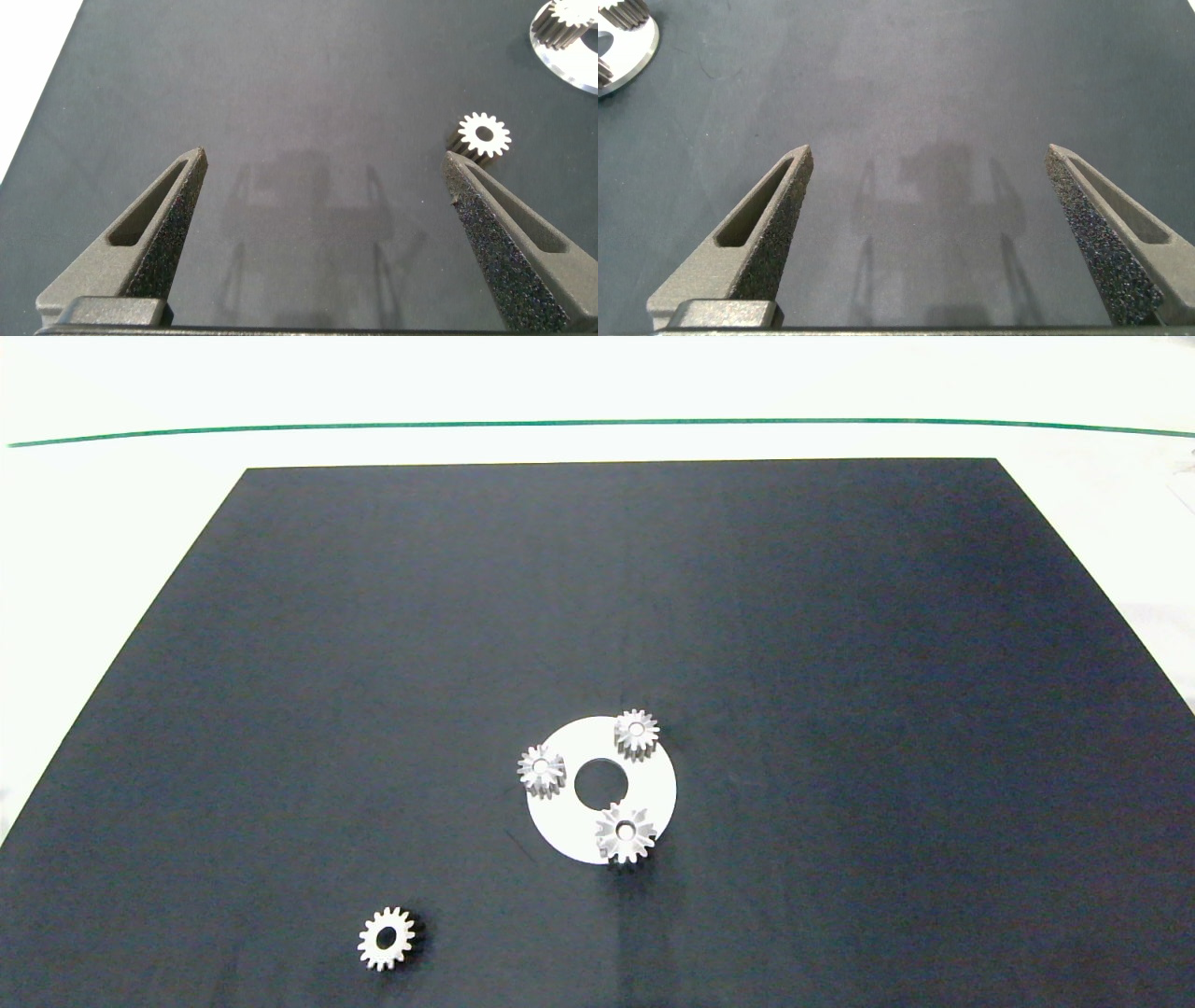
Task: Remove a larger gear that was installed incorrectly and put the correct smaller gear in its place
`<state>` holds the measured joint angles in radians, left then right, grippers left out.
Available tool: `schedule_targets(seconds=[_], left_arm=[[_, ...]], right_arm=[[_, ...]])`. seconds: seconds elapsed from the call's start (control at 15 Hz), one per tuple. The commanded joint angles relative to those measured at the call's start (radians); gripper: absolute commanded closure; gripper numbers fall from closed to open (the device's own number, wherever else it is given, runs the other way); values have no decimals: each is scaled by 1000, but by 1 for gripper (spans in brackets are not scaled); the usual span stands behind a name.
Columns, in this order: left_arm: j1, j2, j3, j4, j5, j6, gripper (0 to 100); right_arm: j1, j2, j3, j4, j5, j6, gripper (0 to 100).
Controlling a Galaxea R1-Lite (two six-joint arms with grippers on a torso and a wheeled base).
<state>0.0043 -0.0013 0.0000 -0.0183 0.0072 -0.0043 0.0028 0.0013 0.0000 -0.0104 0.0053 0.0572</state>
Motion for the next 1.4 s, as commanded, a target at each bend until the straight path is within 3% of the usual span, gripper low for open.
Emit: schedule_targets(seconds=[0.07,1.13,1.27,1.33,1.4], left_arm=[[0,1,0,0,0,0,0],[0,1,0,-2,4,0,0],[0,3,-18,1,17,9,0],[5,43,-94,49,17,29,0],[3,95,-204,155,17,30,0]], right_arm=[[0,2,0,0,1,-2,0],[0,0,0,1,2,-2,0],[-1,6,-6,12,-33,-7,0],[-3,13,-15,30,-65,-23,0],[0,14,-35,58,-73,-60,0]])
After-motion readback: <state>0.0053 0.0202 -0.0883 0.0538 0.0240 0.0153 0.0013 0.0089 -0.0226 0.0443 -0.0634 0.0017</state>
